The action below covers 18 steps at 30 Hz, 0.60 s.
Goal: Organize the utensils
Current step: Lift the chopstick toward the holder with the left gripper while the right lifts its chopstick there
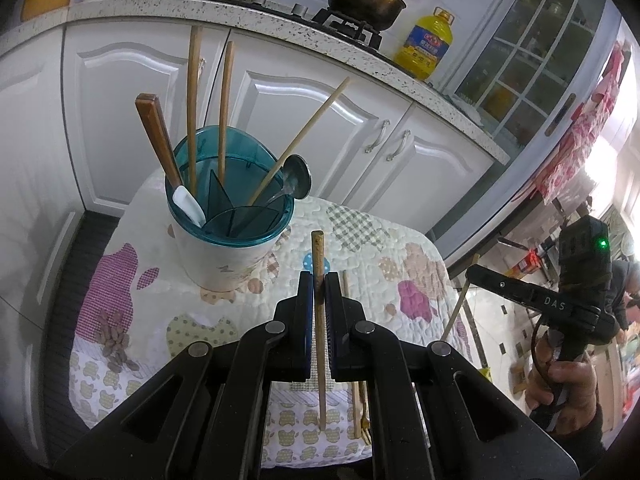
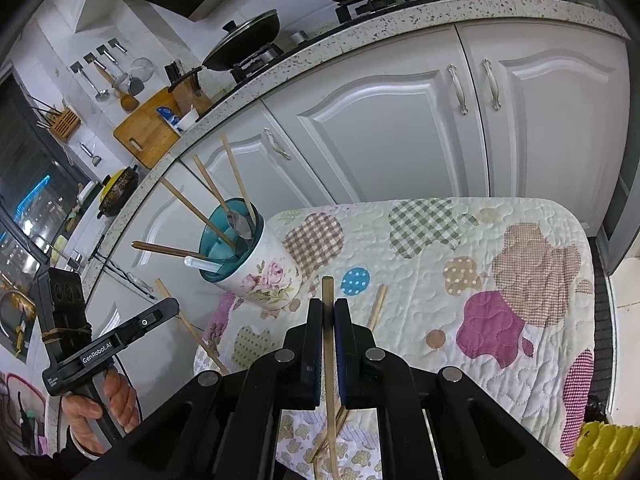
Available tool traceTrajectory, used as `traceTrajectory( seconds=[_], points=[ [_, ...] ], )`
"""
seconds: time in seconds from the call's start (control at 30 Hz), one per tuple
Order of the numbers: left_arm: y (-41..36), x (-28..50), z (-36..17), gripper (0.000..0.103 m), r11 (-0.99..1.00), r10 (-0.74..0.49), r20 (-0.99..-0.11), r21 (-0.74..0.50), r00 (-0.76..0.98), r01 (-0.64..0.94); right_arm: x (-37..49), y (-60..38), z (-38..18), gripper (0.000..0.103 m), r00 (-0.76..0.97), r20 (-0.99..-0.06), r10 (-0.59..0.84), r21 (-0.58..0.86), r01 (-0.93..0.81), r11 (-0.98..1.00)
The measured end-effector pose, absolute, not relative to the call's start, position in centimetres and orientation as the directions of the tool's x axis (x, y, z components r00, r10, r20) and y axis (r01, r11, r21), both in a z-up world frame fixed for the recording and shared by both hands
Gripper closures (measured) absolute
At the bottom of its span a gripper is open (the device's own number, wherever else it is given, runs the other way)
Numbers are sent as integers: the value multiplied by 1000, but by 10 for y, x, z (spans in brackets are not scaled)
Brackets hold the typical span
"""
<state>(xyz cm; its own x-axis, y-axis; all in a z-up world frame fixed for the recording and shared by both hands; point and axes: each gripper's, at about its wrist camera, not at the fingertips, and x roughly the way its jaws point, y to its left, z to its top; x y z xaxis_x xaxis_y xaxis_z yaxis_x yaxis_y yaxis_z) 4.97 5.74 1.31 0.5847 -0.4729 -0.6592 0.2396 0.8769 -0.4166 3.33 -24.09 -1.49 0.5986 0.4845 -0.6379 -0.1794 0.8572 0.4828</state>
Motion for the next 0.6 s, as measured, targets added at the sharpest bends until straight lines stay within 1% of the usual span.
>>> traceTrajectory(
  seconds=[0.43, 0.6],
  points=[
    [61, 45, 14, 99, 876, -474, -652, -420, 592, 239, 30, -241, -14, 98, 607, -645, 465, 471, -164, 867],
    [64, 43, 17, 99, 865, -491, -646, -442, 585, 238, 30, -246, -16, 98, 606, -643, 468, 488, -147, 860]
  ],
)
